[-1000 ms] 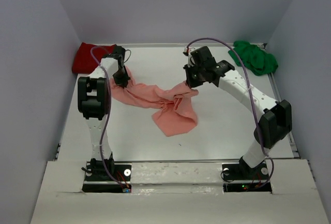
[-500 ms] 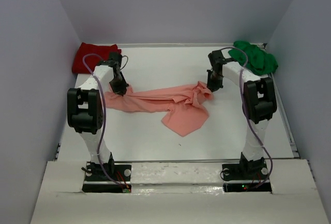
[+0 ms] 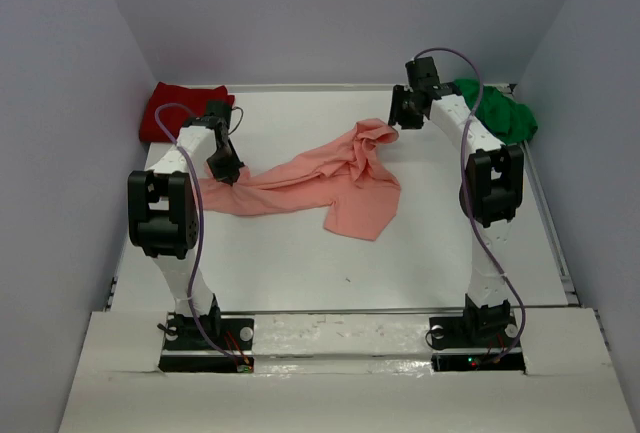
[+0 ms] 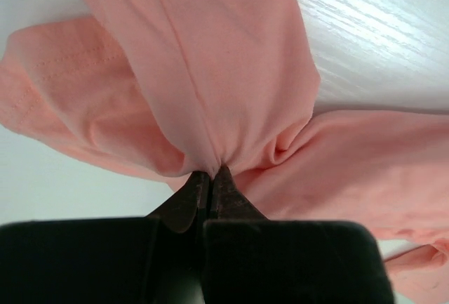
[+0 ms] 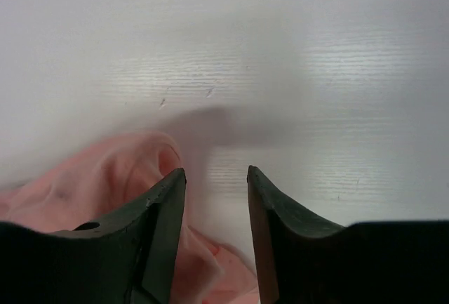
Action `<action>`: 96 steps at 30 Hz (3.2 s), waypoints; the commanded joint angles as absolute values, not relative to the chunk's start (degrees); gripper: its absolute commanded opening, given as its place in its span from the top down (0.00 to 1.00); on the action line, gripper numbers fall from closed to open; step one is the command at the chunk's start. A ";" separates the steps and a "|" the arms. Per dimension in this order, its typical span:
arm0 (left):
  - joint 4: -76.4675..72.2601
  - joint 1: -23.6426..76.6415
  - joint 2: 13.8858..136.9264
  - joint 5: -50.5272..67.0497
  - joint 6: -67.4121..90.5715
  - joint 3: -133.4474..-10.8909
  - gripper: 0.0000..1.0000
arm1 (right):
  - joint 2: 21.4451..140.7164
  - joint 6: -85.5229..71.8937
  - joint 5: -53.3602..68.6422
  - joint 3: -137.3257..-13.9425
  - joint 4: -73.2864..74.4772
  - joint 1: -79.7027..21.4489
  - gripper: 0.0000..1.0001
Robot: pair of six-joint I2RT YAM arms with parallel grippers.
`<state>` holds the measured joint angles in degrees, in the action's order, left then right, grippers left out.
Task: Fold and stack the t-shirts
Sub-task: Flatten out the tshirt
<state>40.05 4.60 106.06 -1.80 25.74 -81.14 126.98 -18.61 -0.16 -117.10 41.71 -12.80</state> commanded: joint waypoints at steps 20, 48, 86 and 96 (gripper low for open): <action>44.03 3.16 109.42 -3.61 23.12 -88.24 1.00 | 100.90 -19.86 26.45 -91.86 37.36 -19.84 0.43; 44.47 3.16 109.60 -2.11 20.66 -88.95 0.37 | 110.48 -12.66 12.49 -80.42 22.16 -32.52 0.41; 46.41 3.16 111.36 -1.76 19.69 -93.08 0.35 | 107.40 -1.41 -5.01 -66.88 -6.68 -34.98 0.48; 47.11 3.16 112.32 -1.93 19.34 -94.66 0.35 | 110.30 -2.02 -4.74 -68.38 -6.24 -34.98 0.65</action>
